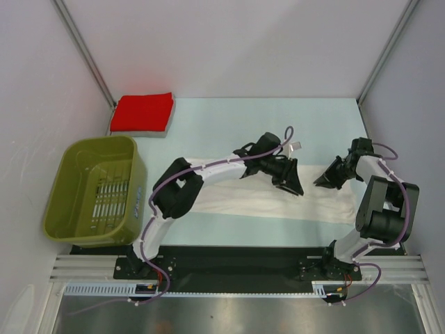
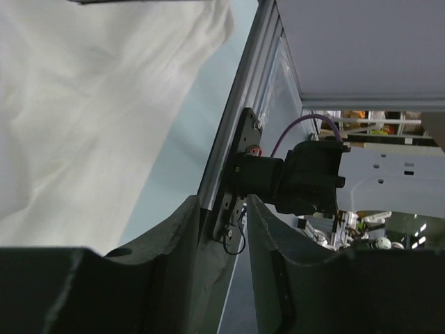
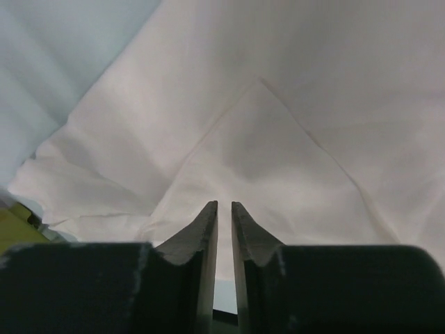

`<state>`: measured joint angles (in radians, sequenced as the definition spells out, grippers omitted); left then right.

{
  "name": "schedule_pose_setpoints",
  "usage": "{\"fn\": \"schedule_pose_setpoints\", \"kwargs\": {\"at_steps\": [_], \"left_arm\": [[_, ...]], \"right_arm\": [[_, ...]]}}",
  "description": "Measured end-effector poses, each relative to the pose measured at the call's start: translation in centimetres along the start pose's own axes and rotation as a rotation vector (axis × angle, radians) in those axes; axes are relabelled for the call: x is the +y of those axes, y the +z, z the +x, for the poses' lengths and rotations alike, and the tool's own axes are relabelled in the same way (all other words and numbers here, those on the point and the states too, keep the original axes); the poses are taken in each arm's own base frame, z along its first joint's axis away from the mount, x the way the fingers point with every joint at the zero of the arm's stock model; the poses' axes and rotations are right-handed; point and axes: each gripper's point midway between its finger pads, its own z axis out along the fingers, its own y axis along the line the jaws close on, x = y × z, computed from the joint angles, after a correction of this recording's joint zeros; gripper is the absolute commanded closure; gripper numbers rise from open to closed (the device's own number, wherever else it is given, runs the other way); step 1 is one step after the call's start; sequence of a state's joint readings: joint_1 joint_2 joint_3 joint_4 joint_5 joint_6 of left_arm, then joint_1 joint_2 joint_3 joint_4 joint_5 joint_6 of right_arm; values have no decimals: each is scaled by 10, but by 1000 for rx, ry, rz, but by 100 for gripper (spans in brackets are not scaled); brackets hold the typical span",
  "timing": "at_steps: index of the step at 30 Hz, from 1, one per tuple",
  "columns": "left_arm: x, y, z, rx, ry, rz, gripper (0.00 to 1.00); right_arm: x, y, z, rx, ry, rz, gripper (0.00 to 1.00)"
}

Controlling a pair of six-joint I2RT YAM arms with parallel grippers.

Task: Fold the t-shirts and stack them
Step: Fold the tshirt

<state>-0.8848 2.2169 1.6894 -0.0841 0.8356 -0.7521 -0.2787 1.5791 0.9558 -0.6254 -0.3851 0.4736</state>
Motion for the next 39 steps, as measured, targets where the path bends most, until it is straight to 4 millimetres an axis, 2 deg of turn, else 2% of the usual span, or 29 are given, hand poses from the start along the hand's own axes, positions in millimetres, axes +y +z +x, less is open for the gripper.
{"fn": "schedule_pose_setpoints", "kwargs": {"at_steps": [4,8,13,17,19,24,28,29,31,32,34,35,37,39], "left_arm": [[-1,25,8,32,-10,21,61],[27,38,-9,5,-50,-2,61],[80,31,-26,-48,-145,-75,62],[110,21,-34,-79,-225,-114,61],[115,17,-37,-85,-246,-117,61],[117,15,-37,-85,-260,-118,59],[111,9,-30,-56,-262,-114,55],[106,5,-28,-48,-256,-119,54],[92,-8,-24,-28,-240,-121,52],[85,-14,-24,-25,-224,-122,51],[61,-36,-25,-29,-171,-121,51],[50,-47,-27,-36,-150,-120,50],[22,-79,-37,-76,-70,-114,50],[3,-109,-45,-126,-4,-114,50]], "right_arm": [[6,9,-7,-5,-10,-45,86],[12,16,-13,-19,-16,-99,88],[2,27,-22,-18,15,-111,87],[-10,32,-26,-17,44,-99,85],[-15,33,-27,-16,54,-94,84],[-15,33,-28,-10,62,-97,72],[-17,25,-31,-18,70,-52,61],[-16,20,-32,-26,72,-33,54],[-15,8,-35,-51,75,6,46],[-13,-1,-37,-74,73,23,38],[-6,-21,-41,-125,67,46,30],[-4,-32,-42,-153,64,52,21],[-1,-50,-38,-192,68,67,18],[-5,-63,-32,-213,84,89,11]]}}
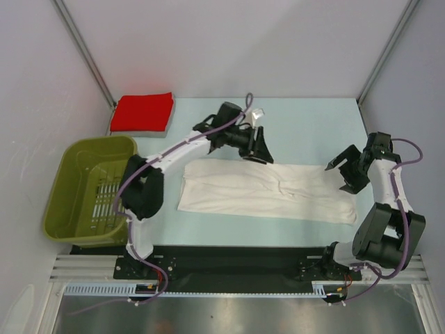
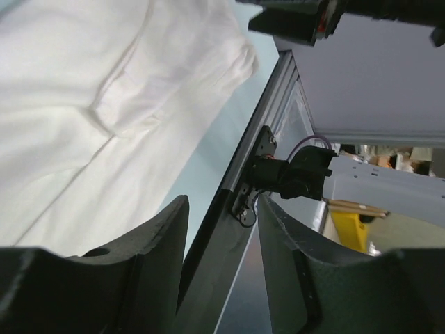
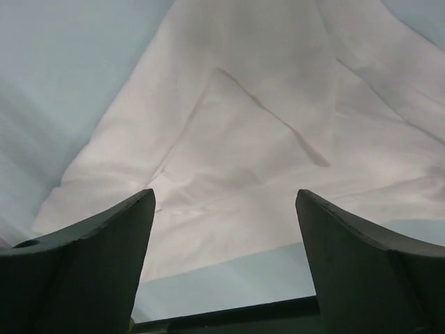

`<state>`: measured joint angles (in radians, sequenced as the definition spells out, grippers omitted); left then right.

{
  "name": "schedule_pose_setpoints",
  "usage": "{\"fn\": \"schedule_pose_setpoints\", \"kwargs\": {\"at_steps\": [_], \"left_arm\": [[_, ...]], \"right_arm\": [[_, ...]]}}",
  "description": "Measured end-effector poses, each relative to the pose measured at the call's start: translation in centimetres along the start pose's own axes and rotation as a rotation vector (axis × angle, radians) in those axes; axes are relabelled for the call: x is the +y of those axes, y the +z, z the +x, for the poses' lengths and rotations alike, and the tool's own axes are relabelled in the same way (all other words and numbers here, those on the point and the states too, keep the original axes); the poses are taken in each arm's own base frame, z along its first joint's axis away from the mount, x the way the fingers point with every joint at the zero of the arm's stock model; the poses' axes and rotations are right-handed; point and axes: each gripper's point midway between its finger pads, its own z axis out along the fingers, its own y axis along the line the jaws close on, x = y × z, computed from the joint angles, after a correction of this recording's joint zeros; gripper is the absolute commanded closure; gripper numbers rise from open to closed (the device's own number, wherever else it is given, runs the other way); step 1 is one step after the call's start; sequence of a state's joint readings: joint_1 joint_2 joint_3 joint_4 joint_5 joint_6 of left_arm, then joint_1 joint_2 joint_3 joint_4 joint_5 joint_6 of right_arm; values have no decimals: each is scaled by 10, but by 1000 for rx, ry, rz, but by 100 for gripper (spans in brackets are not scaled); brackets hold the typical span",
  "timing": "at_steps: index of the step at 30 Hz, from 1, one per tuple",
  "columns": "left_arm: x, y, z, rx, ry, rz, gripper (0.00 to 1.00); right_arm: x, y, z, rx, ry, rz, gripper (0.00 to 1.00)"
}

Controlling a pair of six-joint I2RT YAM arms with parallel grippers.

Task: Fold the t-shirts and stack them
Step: Fold the tshirt

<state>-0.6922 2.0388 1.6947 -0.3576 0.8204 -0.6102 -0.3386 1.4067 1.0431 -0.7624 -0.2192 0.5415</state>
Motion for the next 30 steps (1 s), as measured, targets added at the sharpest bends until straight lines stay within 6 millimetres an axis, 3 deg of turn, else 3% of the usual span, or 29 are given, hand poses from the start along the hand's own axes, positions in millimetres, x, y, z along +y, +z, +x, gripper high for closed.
{"fn": "schedule_pose_setpoints", "kwargs": {"at_steps": [4,7,12,13,14,15,20,25,30], "left_arm": [[3,-59,-10,-94,42,-36,50],[35,-86,-1,-122,-3,-99,50],[83,-90,40,-56,-115,-180,50],[88,-89,49,-37,-129,-187,50],[92,-88,56,-22,-137,-193,50],[95,-88,62,-12,-144,-197,50],[96,-93,76,2,-138,-204,50],[98,-112,71,-43,-141,-203,50],[116,-132,64,-93,-183,-224,50]], "right_arm": [[-20,-7,13,0,32,52,2],[-34,-1,10,0,29,112,0],[-50,21,-25,-34,30,184,16],[-51,25,-35,-49,28,188,22],[-51,31,-46,-65,22,183,41],[-50,36,-56,-79,13,178,48],[-43,66,-85,-109,-34,136,44],[-45,88,-92,-88,-69,135,41],[-51,98,-93,-77,-107,152,43]]}}
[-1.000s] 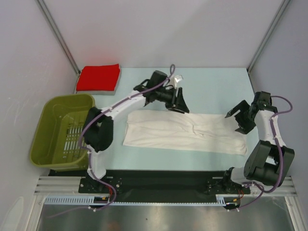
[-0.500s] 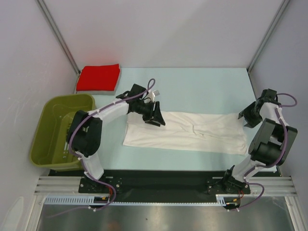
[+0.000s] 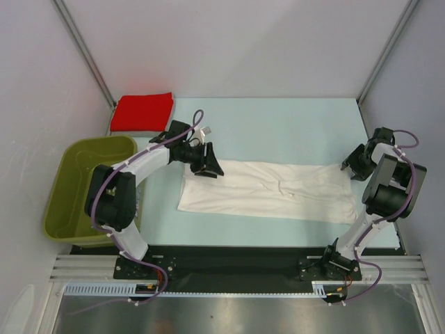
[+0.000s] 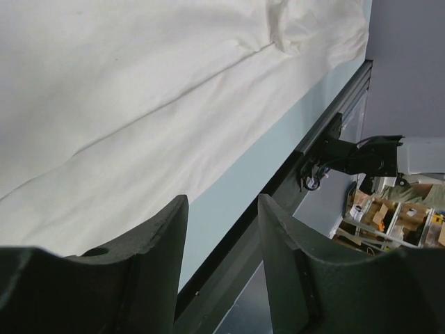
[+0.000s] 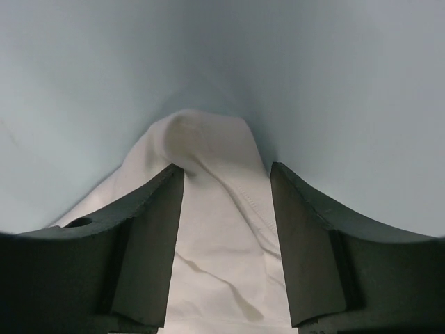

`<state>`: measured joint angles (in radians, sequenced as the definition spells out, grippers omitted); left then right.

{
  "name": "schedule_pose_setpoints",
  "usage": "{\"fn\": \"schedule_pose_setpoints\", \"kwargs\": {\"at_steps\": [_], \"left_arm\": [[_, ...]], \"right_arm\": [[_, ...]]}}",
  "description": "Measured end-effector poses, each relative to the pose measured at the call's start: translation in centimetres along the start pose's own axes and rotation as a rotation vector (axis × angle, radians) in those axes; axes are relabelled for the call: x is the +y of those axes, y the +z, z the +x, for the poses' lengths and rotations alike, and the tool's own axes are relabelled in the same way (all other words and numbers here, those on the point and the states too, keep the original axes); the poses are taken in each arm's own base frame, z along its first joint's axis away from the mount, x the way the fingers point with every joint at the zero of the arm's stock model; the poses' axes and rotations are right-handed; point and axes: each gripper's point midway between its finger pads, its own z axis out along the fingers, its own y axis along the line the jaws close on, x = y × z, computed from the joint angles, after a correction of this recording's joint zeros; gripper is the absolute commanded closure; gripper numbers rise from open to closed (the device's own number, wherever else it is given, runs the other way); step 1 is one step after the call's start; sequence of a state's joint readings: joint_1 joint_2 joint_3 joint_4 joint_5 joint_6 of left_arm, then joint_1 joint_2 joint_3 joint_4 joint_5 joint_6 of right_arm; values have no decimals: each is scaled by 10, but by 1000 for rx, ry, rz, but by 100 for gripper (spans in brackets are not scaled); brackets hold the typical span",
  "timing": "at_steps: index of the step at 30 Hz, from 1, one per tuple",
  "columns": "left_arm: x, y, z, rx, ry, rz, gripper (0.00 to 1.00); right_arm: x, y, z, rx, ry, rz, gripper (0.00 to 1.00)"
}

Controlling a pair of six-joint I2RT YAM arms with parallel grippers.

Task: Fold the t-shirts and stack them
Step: Fold the tshirt

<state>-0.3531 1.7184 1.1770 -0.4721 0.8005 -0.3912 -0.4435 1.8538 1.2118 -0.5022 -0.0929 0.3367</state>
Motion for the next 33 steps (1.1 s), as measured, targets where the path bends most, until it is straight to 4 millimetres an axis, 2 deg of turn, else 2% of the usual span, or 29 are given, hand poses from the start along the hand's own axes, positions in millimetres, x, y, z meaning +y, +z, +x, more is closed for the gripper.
{"fn": "schedule_pose_setpoints", "kwargs": {"at_steps": [3,6,7,9,13,16,18,20,23,26,30,33], "left_arm": [[6,-3,-1,-7,-17,-6,50],[5,-4,-1,-5,-21,5,50],[6,-5,-1,-6,-24,5,50],[8,-6,-2,-9,-29,2,50],[16,-10,-7,-31,-44,-22,48],[26,-14,-10,-49,-60,-60,47],[32,-15,-11,-59,-69,-92,47],[36,-18,-11,-69,-73,-122,47],[38,-28,-6,-94,-67,-174,46],[41,-40,-1,-128,-60,-239,45],[48,-53,2,-158,-56,-329,43],[57,-56,3,-165,-62,-379,39]], "right_arm": [[-2,4,-1,4,-21,6,46],[1,7,-3,-3,-57,0,62],[3,9,-5,-5,-68,-1,78],[8,13,-7,-11,-91,-4,87],[23,20,-14,-31,-141,30,99],[38,29,-29,-65,-181,75,99],[55,36,-44,-103,-209,90,99],[80,49,-65,-151,-240,92,99],[131,73,-104,-249,-284,55,98],[178,91,-127,-333,-329,12,97],[238,102,-135,-430,-389,-68,93],[268,107,-118,-449,-438,-112,92]]}}
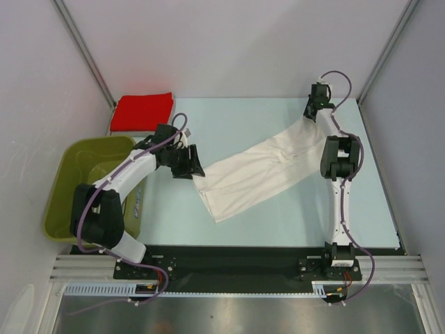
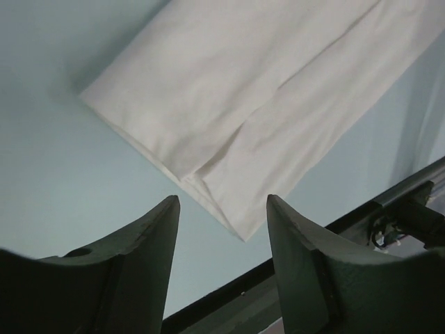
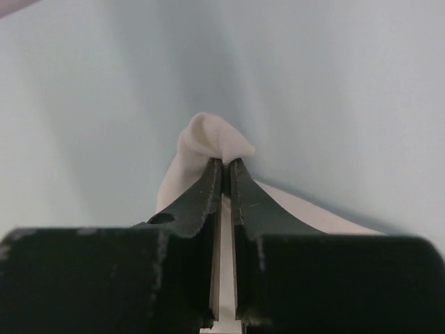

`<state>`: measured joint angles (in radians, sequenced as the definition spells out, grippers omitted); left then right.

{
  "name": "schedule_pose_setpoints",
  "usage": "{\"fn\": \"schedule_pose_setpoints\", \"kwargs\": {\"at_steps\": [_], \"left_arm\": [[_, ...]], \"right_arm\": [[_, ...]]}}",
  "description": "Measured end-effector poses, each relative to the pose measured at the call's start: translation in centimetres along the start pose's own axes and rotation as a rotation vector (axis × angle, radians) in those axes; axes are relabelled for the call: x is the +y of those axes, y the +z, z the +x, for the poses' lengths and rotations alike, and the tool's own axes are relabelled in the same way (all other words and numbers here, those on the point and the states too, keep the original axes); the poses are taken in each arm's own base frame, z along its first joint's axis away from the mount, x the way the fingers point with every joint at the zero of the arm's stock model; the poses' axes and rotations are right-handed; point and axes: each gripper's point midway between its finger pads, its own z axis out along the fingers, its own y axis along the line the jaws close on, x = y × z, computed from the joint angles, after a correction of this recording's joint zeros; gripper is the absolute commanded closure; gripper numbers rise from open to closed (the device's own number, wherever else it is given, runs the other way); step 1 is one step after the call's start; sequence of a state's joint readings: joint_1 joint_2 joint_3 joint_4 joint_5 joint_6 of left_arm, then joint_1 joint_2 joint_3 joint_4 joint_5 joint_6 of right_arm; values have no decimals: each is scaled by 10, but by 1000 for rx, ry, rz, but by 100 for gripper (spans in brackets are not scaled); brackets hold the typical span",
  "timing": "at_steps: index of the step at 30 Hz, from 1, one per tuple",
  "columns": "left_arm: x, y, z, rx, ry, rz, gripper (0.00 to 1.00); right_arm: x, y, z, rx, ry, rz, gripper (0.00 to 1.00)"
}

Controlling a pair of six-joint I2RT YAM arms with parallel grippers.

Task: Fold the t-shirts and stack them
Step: Fold the tshirt

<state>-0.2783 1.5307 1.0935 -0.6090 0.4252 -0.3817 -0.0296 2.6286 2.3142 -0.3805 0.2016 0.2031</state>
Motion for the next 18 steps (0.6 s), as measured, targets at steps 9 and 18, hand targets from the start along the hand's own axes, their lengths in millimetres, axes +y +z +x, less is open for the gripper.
{"fn": "schedule_pose_setpoints", "kwargs": {"at_steps": [9,18], "left_arm": [[26,43,-43,41,53,-114,32],[57,95,-68,128,110,-153,30]], "right_arm": [[65,3,-3,-70,-39,-100,72],[19,2,-25,-74,25,-61,36]]}}
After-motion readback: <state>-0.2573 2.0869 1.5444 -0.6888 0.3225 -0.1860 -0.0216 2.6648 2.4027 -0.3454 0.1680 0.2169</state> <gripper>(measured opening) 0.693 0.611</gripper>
